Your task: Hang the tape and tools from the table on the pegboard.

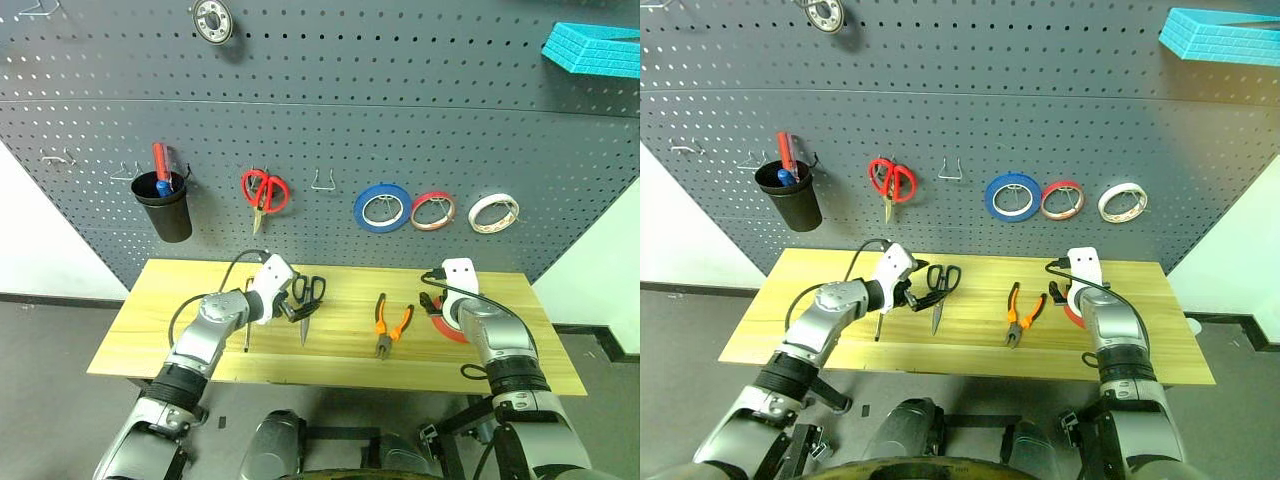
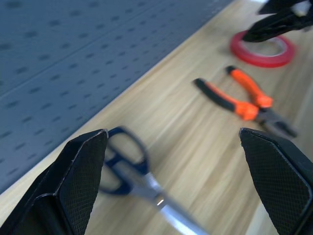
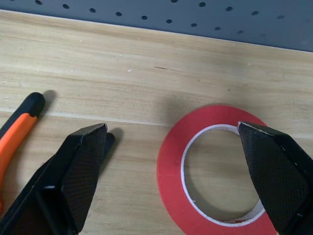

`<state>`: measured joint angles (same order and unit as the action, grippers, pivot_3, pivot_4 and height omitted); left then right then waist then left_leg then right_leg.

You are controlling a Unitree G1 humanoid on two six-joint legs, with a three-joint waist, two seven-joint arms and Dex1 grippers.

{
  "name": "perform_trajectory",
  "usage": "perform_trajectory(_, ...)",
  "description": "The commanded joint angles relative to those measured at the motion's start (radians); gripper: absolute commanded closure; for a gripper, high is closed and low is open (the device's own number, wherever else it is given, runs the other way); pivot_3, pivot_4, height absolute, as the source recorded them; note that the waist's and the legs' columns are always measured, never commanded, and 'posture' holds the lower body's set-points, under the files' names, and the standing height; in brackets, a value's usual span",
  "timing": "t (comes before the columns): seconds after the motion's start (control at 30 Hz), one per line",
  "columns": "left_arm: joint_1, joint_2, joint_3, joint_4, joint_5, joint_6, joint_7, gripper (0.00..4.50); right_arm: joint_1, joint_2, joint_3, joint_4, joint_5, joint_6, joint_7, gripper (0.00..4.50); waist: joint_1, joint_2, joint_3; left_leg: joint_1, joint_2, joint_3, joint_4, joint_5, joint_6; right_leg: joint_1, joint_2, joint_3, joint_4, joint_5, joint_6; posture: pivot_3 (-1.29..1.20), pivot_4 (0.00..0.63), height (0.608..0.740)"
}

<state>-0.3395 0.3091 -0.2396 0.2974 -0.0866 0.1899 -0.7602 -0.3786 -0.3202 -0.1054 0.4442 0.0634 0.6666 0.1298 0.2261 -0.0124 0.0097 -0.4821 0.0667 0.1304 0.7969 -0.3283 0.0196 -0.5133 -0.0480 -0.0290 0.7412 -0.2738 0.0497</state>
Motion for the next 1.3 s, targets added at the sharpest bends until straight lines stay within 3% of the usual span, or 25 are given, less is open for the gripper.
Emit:
perform_trajectory(0.03,-0.034,-0.011,-0.012,0.028,0.021,-0.047,-0.008,0.0,-0.035,0.009,-0.025,-0.014,0.006,-0.031,-0.02,0.03,-0.003,0.001,0.0,-0.001,0.0,0.0,0.001,0.0,0.0,0.0,0.0,0.0,0.001,0.0,0.0,0.31,0.019,0.657)
perform_trajectory(0.27,-0.015,-0.009,-0.007,0.002,0.016,-0.038,-0.018,0.0,-0.054,0.04,-0.043,0.031,0.02,-0.013,-0.036,0.03,-0.019,0.002,0.002,-0.017,0.0,-0.002,0.018,-0.001,0.002,-0.016,-0.001,0.0,0.017,-0.001,0.001,0.32,0.025,0.657)
perform_trajectory(0.47,0.017,0.016,0.019,-0.055,0.0,-0.008,-0.02,0.0,-0.081,0.048,-0.022,0.124,0.022,-0.01,0.007,0.03,-0.024,0.004,0.004,-0.02,0.001,-0.002,0.028,-0.002,0.003,-0.019,-0.002,0.0,0.027,-0.003,0.004,0.33,0.02,0.657)
perform_trajectory(1.0,0.096,0.081,0.055,-0.204,-0.031,0.082,-0.025,0.0,-0.157,0.025,-0.032,0.361,0.013,-0.15,0.012,0.03,-0.019,0.006,0.005,-0.029,0.0,-0.003,0.029,-0.002,0.004,-0.026,-0.002,0.0,0.029,-0.003,0.003,0.35,0.014,0.657)
perform_trajectory(1.3,0.114,0.088,0.057,-0.228,-0.033,0.101,-0.03,0.0,-0.182,-0.041,-0.045,0.433,0.018,-0.194,0.03,0.03,-0.019,0.006,0.005,-0.029,0.0,-0.003,0.03,-0.002,0.004,-0.027,-0.002,0.0,0.029,-0.003,0.003,0.35,0.017,0.657)
